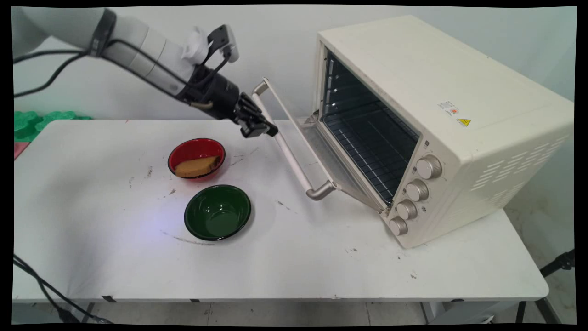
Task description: Open the oven
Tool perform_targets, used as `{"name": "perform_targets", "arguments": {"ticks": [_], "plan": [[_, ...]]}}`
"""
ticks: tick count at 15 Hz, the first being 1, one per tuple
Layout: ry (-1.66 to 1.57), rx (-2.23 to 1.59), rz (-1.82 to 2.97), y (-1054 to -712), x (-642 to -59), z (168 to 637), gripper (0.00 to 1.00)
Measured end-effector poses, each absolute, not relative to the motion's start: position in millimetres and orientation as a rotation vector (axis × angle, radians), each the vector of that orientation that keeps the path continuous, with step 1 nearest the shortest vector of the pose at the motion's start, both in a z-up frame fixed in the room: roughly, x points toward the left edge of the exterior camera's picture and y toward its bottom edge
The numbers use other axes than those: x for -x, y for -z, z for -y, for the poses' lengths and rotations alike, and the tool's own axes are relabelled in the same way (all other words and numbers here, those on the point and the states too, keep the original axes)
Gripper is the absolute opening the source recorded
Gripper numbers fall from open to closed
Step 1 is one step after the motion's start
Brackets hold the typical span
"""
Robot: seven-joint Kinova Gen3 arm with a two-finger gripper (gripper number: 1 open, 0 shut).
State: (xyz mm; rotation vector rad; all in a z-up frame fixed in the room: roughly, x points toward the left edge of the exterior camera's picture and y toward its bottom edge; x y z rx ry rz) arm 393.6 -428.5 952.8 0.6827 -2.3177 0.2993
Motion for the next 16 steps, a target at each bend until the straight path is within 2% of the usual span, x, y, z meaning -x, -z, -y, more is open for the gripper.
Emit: {"name": "perform_targets", "arguments": {"ticks": [16], "plan": [[-0.365,-0.73,2.206,-878,-426,398,0.0]]}}
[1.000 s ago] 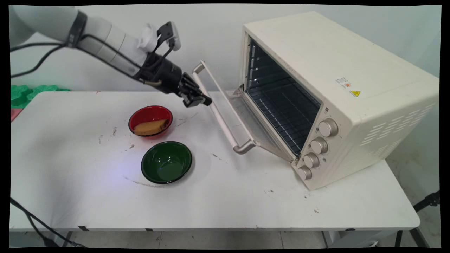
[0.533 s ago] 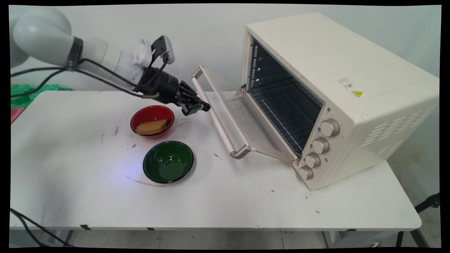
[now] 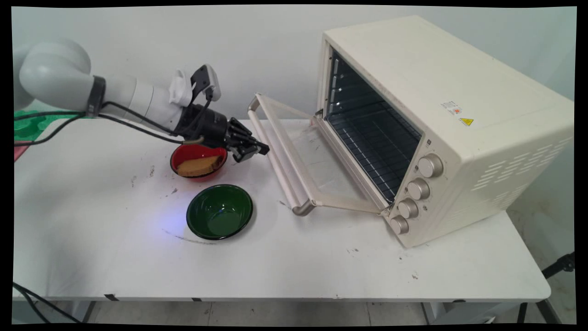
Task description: Open the oven
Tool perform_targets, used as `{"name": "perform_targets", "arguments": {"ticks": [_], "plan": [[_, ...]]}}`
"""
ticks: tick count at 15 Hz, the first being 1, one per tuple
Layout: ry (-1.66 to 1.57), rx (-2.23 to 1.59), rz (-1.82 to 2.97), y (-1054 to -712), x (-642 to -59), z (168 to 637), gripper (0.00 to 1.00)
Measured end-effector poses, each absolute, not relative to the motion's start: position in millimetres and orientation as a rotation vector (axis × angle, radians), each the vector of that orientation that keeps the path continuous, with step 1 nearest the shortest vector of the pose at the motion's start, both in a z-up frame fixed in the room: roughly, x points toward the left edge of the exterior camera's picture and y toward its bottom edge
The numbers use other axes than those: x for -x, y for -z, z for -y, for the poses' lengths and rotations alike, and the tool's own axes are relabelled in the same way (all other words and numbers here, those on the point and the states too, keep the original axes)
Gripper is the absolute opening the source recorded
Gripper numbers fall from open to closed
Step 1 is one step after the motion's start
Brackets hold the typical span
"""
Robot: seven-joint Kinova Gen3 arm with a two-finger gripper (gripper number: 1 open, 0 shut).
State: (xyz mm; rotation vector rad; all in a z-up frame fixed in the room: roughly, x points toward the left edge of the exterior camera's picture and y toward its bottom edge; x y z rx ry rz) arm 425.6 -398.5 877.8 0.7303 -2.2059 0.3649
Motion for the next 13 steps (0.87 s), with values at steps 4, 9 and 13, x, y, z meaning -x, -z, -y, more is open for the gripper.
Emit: {"name": "perform_targets", "arguments": {"ticks": [4,9,13], "plan": [[-0.369,-0.734,2.198,-868,-432,393,0.0],[-0.361,-0.728,2.199,-860,-441,381,0.0],[-0.354,-0.723,2.206,-857,-453,366,0.0]]}}
